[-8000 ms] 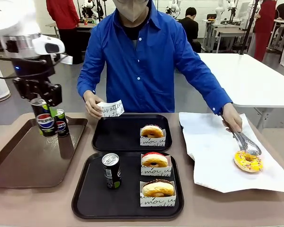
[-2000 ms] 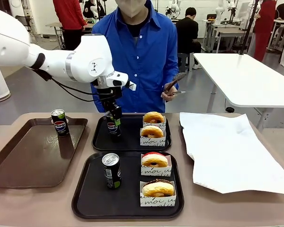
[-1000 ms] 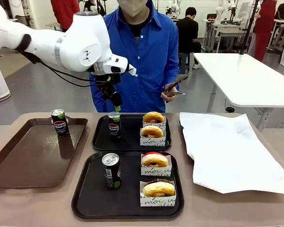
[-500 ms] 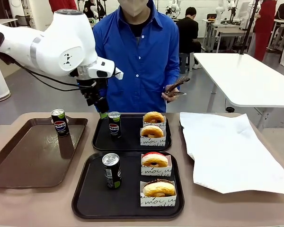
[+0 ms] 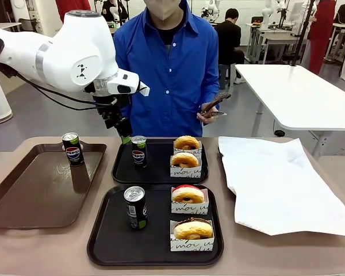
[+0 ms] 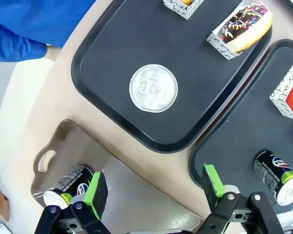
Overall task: Set up donuts and drinks on trays.
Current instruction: Pick up one Pepsi coke from the Handle tray and place it on the Flat Tray without a Pepsi coke.
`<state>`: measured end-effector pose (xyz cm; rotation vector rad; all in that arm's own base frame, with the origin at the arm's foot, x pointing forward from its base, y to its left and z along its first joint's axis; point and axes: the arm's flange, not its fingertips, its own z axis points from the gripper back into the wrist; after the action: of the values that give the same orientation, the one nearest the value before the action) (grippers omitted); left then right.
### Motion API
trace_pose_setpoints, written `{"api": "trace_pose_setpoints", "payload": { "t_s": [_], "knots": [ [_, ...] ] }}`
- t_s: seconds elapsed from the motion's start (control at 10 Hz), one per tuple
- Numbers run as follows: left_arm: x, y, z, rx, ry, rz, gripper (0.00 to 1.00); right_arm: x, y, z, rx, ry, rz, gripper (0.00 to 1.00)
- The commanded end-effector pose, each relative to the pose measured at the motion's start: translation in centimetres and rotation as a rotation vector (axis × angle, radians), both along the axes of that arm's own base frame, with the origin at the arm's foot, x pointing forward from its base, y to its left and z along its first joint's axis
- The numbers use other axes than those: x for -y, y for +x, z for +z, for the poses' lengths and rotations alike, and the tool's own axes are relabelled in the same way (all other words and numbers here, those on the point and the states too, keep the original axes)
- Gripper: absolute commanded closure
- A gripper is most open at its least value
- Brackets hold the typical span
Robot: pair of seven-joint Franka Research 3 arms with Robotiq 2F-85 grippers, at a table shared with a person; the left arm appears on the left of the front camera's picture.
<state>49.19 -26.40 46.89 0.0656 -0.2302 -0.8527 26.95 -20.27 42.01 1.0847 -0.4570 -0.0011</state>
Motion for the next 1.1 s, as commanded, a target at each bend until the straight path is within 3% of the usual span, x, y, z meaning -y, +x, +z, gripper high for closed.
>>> {"api": "trace_pose_setpoints", "payload": {
  "t_s": [0.0, 0.3, 0.4, 0.7, 1.0],
  "knots": [
    [0.0, 0.3, -0.2, 0.004, -0.001, -0.012, 0.00, -0.1, 0.2, 0.0, 0.024, 0.026, -0.007, 0.00],
    [0.0, 0.0, -0.1, -0.003, 0.001, 0.000, 0.00, -0.1, 0.2, 0.0, 0.024, 0.026, -0.007, 0.00],
    [-2.4, -1.4, 0.4, -0.037, -0.065, 0.021, 0.00, -0.1, 0.2, 0.0, 0.024, 0.026, -0.007, 0.00],
    [-10.8, -10.3, 1.2, -0.040, -0.122, 0.111, 0.00, -0.1, 0.2, 0.0, 0.024, 0.026, -0.007, 0.00],
    [-14.2, -15.3, 2.7, -0.060, -0.042, 0.165, 0.00, -0.1, 0.2, 0.0, 0.024, 0.026, -0.007, 0.00]
  ]
}}
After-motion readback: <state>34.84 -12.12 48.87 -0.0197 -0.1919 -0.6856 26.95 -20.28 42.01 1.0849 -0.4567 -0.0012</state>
